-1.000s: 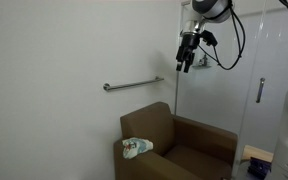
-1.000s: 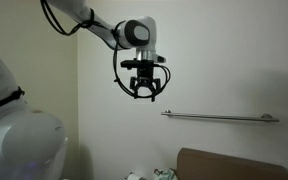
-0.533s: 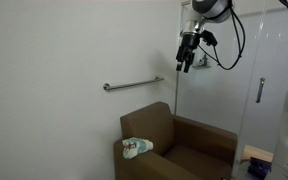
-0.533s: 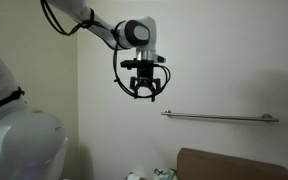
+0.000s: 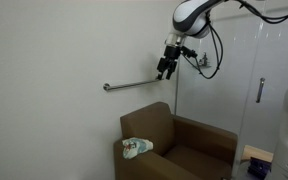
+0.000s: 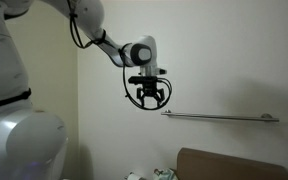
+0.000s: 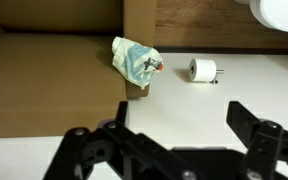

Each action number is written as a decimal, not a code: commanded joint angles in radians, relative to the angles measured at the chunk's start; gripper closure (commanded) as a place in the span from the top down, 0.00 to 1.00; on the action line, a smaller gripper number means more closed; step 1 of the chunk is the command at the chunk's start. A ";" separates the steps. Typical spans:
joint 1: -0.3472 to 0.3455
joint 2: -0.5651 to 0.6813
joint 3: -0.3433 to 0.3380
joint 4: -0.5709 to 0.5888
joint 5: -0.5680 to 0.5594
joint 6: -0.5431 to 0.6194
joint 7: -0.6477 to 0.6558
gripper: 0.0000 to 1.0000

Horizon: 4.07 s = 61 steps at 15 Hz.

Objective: Wipe the couch with the cloth

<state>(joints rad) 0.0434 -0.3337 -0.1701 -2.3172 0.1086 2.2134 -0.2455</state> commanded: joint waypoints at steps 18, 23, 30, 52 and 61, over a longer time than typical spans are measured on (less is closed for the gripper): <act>-0.137 0.751 0.167 0.431 0.188 -0.049 -0.127 1.00; -0.149 0.996 0.197 0.520 0.194 -0.017 -0.153 1.00; -0.125 1.297 0.225 0.650 0.139 0.359 -0.054 1.00; -0.114 1.524 0.188 0.984 -0.016 0.168 0.123 0.22; -0.109 1.466 0.184 0.910 -0.053 0.092 0.109 0.03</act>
<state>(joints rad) -0.0454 1.1491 0.0104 -1.3502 0.0816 2.3380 -0.1110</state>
